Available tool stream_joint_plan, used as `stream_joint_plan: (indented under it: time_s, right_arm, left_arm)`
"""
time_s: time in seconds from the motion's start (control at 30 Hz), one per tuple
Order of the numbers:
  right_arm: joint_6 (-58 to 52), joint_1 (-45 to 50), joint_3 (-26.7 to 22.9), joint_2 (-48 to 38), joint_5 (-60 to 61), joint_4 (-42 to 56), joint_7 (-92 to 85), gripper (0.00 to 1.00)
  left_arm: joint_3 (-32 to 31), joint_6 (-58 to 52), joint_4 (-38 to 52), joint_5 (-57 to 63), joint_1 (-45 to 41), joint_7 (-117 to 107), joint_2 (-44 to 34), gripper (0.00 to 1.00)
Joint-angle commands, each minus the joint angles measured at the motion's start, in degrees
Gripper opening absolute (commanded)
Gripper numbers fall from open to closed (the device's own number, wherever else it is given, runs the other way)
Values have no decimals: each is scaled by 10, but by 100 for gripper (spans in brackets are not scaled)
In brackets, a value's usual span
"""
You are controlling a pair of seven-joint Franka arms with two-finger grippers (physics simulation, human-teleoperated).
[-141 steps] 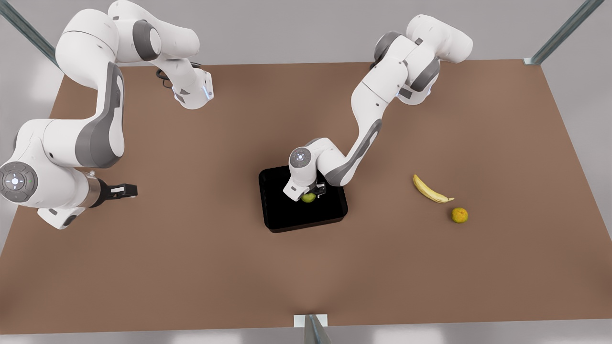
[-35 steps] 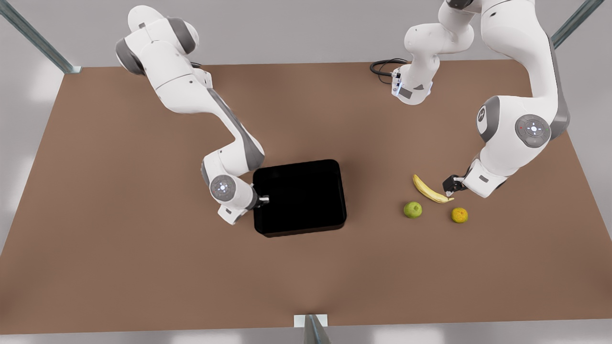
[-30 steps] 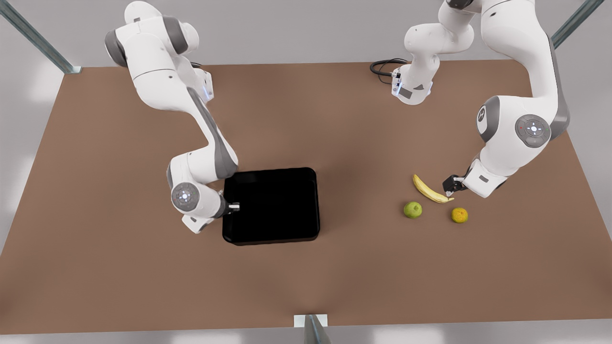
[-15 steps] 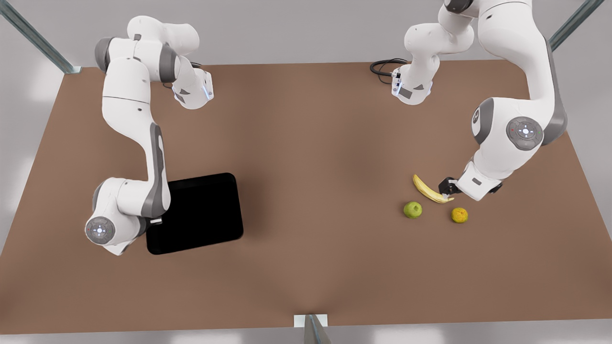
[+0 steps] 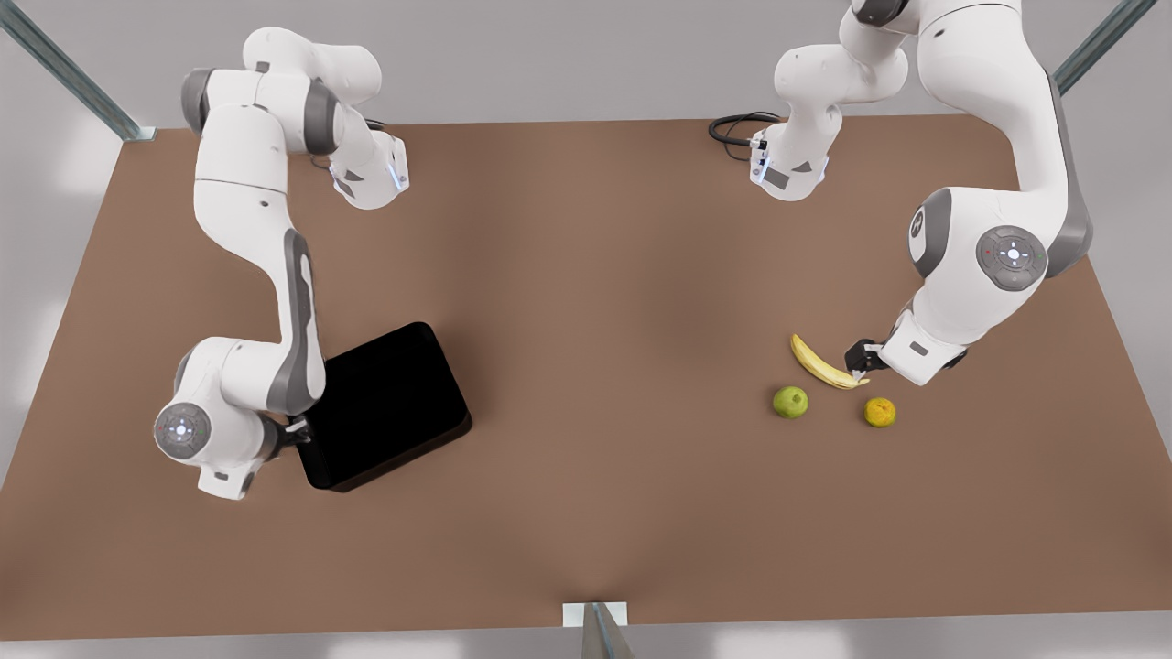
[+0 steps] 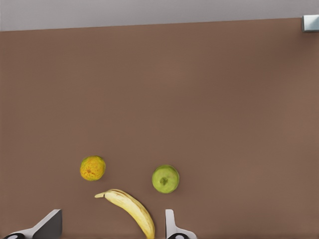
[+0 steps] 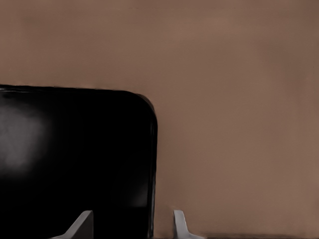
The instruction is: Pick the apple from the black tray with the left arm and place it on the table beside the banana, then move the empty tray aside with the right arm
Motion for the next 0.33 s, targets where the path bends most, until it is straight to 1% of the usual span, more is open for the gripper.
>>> stream_joint_plan:
  time_s: [0.0,0.03,0.07,0.13,0.3]
  right_arm:
    - [-114,1,3,-61,19,2,-109,100]
    - [-162,2,7,-78,8,26,-86,100]
    - [-211,5,22,-86,-18,61,-51,100]
    - [-222,3,87,-127,-88,65,1,100]
    - [-223,2,88,-127,-88,65,9,100]
  left_arm:
    - [0,-1,0,0,0,-1,-1,100]
    - [0,-1,0,0,0,-1,-1,100]
    - [0,-1,0,0,0,-1,-1,100]
    - [0,-1,0,0,0,-1,-1,100]
    - [0,-1,0,0,-1,-1,-1,100]
